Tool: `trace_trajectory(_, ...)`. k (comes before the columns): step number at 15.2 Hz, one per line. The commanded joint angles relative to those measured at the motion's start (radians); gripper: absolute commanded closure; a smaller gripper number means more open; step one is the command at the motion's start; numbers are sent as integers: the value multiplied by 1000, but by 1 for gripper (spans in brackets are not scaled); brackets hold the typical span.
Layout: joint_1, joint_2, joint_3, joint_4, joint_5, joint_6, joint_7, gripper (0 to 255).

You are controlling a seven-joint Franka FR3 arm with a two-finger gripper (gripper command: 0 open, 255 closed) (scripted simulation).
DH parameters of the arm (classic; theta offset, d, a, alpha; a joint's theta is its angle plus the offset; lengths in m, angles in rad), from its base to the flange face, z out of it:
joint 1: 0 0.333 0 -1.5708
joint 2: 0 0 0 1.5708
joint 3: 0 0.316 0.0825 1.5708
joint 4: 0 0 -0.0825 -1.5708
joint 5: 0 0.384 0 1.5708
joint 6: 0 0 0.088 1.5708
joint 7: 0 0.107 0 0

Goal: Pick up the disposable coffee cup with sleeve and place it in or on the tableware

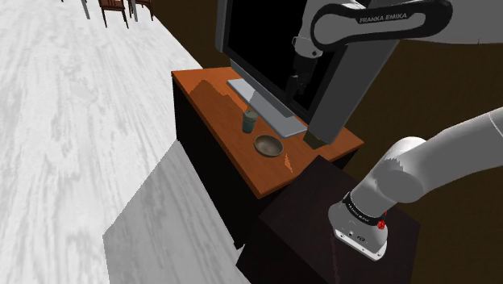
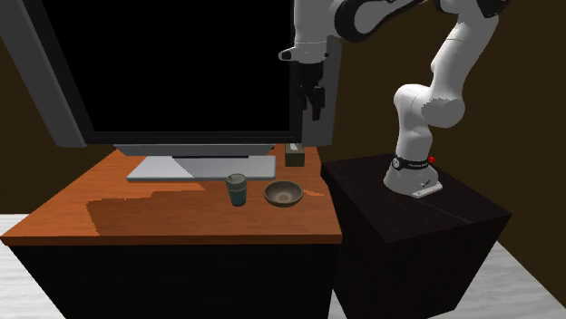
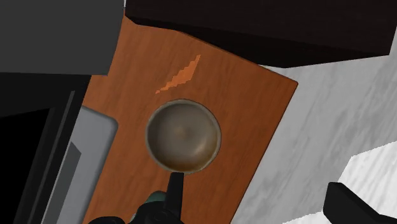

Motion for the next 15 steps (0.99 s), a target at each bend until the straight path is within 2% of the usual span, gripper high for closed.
trace_trajectory(1,-5,70,-6,11,-7,62,-2,0)
trace_trajectory(8,-23,317,-29,86,-28,242,-13,0)
trace_trajectory(15,-43,578,-47,225,-35,370,-26,0)
